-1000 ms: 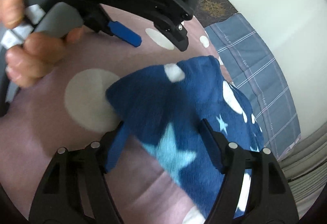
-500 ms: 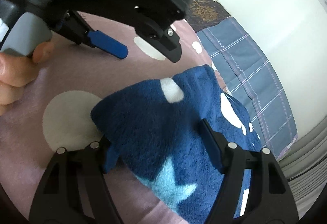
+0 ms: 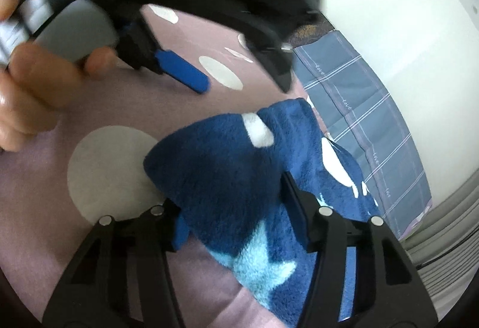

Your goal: Fold small clothes

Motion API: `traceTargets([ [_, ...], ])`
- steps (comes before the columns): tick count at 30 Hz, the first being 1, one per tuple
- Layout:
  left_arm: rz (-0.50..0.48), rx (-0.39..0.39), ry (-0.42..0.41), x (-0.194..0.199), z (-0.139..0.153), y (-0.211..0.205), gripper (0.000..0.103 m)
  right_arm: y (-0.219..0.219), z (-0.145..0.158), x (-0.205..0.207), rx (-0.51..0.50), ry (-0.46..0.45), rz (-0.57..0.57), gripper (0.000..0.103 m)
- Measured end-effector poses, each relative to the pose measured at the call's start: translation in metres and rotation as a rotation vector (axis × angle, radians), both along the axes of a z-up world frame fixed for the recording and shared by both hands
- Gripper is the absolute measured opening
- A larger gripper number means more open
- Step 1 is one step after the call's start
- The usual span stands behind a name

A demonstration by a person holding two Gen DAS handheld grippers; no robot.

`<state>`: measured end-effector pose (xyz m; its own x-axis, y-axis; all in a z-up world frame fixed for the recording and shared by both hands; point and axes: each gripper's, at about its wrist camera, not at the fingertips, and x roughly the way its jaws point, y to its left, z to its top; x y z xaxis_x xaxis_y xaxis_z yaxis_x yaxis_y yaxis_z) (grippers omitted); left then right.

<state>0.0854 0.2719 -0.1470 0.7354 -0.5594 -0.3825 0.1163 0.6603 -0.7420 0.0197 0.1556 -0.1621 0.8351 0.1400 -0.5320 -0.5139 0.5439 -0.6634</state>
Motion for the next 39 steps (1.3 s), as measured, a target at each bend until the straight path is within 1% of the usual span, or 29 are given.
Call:
traceTargets([
  [2,-0.025,-0.023,-0.004,0.006,0.001,-0.001,0.079,0.001,0.000,-0.003,0.007,-0.005,-0.002,0.057],
  [4,-0.074,-0.061,0.014,0.018,0.003,-0.004,0.079,-0.002,0.000,-0.002,0.020,0.002,-0.002,0.057],
  [6,-0.114,-0.129,0.062,0.033,0.003,-0.004,0.079,-0.005,0.001,0.009,0.035,0.021,0.000,0.057],
  [7,-0.123,-0.158,0.085,0.040,0.003,-0.005,0.079,-0.005,0.002,0.005,0.043,0.029,-0.002,0.057],
  [8,-0.146,-0.174,0.112,0.049,0.003,-0.006,0.078,-0.004,0.003,0.004,0.045,0.030,-0.003,0.057],
  [9,-0.168,-0.175,0.128,0.056,0.004,-0.009,0.078,-0.005,0.003,0.005,0.047,0.030,-0.003,0.058],
  [12,-0.236,-0.137,0.178,0.087,0.006,-0.021,0.078,-0.006,0.005,0.004,0.049,0.030,-0.007,0.058],
  [14,-0.257,-0.083,0.212,0.109,0.006,-0.030,0.077,-0.006,0.005,0.006,0.054,0.038,-0.008,0.058],
  [15,-0.265,-0.057,0.224,0.118,0.005,-0.035,0.075,-0.006,0.005,0.006,0.055,0.042,-0.009,0.058],
  [17,-0.309,-0.025,0.239,0.135,0.004,-0.046,0.072,-0.008,0.007,0.010,0.062,0.055,-0.011,0.058],
  [19,-0.341,0.006,0.234,0.145,0.003,-0.055,0.070,-0.013,0.008,0.021,0.074,0.068,-0.012,0.058],
  [20,-0.352,0.029,0.229,0.149,0.003,-0.061,0.065,-0.014,0.007,0.024,0.078,0.074,-0.012,0.058],
  [21,-0.360,0.041,0.228,0.152,0.002,-0.064,0.056,-0.016,0.008,0.025,0.088,0.076,-0.014,0.056],
  [22,-0.363,0.049,0.226,0.154,0.001,-0.067,0.051,-0.017,0.009,0.025,0.097,0.076,-0.015,0.052],
  [23,-0.361,0.048,0.224,0.156,0.000,-0.069,0.043,-0.019,0.012,0.025,0.114,0.074,-0.016,0.048],
  [24,-0.356,0.042,0.222,0.157,-0.001,-0.070,0.037,-0.022,0.017,0.024,0.138,0.072,-0.014,0.041],
  [25,-0.351,0.039,0.217,0.157,-0.001,-0.070,0.036,-0.026,0.023,0.023,0.167,0.072,-0.015,0.036],
  [27,-0.341,0.061,0.190,0.154,0.005,-0.072,0.030,-0.038,0.042,0.022,0.263,0.089,-0.030,0.032],
  [28,-0.336,0.078,0.169,0.152,0.012,-0.073,0.029,-0.047,0.053,0.024,0.319,0.105,-0.042,0.030],
  [30,-0.328,0.088,0.140,0.148,0.025,-0.075,0.028,-0.070,0.080,0.027,0.437,0.127,-0.065,0.029],
  [32,-0.326,0.086,0.110,0.146,0.042,-0.077,0.028,-0.088,0.100,0.026,0.501,0.120,-0.082,0.028],
  [34,-0.336,0.081,0.082,0.145,0.059,-0.082,0.028,-0.108,0.116,0.028,0.554,0.105,-0.103,0.027],
  [37,-0.352,0.092,0.040,0.145,0.089,-0.099,0.028,-0.140,0.138,0.025,0.662,0.099,-0.142,0.027],
  [39,-0.367,0.103,0.013,0.145,0.110,-0.115,0.028,-0.175,0.151,0.024,0.761,0.110,-0.177,0.026],
])
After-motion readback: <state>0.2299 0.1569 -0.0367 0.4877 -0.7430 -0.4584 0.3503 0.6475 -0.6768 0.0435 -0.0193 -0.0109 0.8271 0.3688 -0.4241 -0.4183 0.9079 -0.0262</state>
